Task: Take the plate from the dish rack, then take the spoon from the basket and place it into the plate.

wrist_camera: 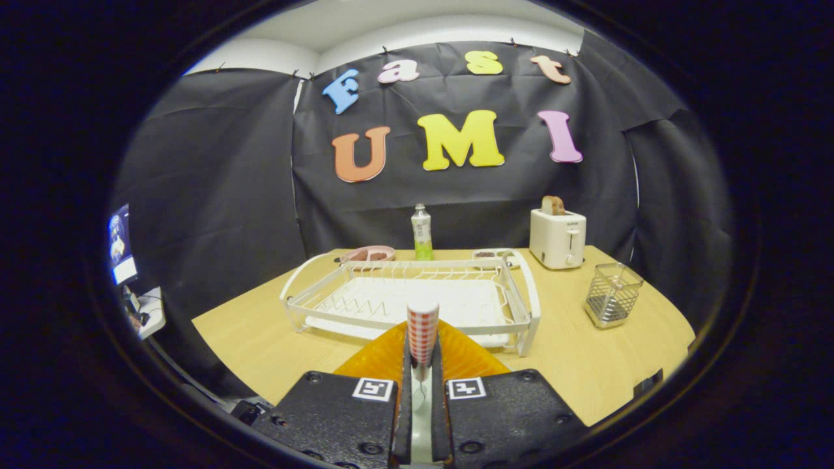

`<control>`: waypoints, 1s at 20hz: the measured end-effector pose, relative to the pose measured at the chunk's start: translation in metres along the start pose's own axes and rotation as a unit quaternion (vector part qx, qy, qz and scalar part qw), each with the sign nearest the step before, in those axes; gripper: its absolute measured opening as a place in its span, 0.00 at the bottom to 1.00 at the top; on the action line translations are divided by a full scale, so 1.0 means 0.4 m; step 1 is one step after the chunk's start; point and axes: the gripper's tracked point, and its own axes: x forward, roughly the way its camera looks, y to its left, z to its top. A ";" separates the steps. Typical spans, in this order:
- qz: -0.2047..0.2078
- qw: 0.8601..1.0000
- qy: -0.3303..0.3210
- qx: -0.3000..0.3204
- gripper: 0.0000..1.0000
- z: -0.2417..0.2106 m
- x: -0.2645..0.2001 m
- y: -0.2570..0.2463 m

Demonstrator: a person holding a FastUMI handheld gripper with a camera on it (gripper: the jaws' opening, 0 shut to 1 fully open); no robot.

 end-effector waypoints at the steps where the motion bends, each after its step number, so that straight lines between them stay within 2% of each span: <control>1: -0.003 1.000 0.005 0.003 0.17 -0.014 0.003 0.004; 6: -0.048 0.998 0.002 0.042 0.18 -0.031 0.003 -0.036; 14: -0.090 0.995 0.007 0.033 0.23 -0.043 0.001 -0.055; 16: -0.111 0.993 0.008 0.035 0.32 -0.035 -0.010 -0.072; 18: -0.123 0.992 0.001 0.032 0.52 -0.012 -0.026 -0.073; 20: -0.130 0.991 -0.006 0.024 0.66 0.006 -0.036 -0.074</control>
